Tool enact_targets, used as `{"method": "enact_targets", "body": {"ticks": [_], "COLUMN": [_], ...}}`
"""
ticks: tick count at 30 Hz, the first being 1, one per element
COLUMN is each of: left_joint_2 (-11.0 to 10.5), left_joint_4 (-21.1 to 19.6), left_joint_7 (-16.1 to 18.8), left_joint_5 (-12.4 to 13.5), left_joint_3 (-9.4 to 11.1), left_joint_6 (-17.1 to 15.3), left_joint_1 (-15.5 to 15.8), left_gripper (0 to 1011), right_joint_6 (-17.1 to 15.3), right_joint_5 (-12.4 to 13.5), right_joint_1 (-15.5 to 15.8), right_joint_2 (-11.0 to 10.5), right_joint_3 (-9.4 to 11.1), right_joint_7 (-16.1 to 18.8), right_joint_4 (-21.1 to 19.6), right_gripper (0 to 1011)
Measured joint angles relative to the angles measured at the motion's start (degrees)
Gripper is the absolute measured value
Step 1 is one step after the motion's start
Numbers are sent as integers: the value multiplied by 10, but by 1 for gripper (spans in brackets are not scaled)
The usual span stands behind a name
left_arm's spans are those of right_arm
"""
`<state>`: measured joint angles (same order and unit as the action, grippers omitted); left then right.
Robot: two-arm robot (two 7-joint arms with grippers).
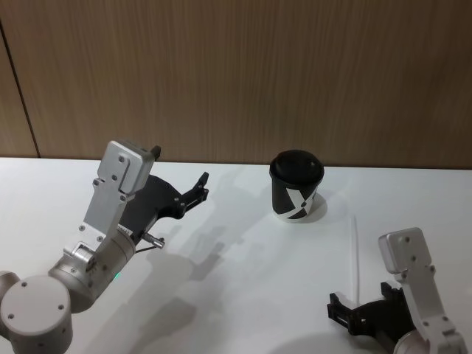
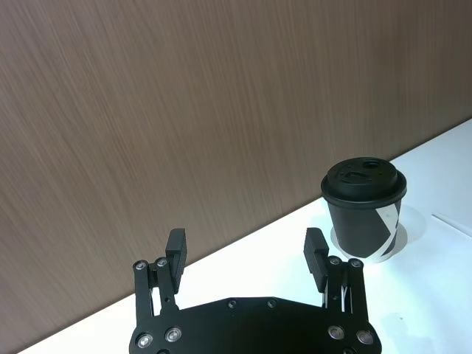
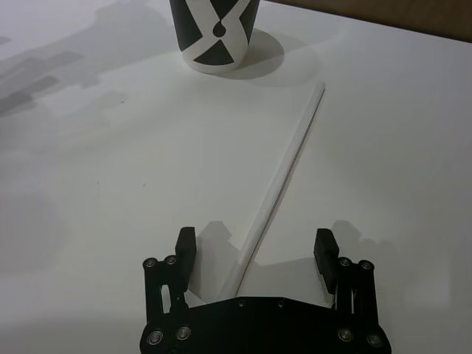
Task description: Pick up the straw with one hand, pass it to the other hand, and insert it into the cup.
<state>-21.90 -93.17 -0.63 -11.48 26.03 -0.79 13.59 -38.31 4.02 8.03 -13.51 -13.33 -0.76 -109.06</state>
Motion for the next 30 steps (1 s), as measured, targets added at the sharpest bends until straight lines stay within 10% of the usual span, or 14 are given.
{"method": "enact_targets", "body": {"ticks": [9, 30], "left_joint_2": [0, 0], "left_joint_4": [0, 0], "left_joint_7": [0, 0], "left_joint_5": [0, 0], "left_joint_3": [0, 0], "left_joint_6": [0, 0], "left_joint_1": [0, 0], "left_gripper": [1000, 1000], "right_joint_6": [-4, -7], "right_joint_5": [-3, -6], "right_joint_1": [0, -1], "right_joint_2": [4, 6], "right_joint_3": [-1, -2], "right_joint_7": [1, 3], "right_joint_4": [2, 4], "right_gripper": [967, 491]}}
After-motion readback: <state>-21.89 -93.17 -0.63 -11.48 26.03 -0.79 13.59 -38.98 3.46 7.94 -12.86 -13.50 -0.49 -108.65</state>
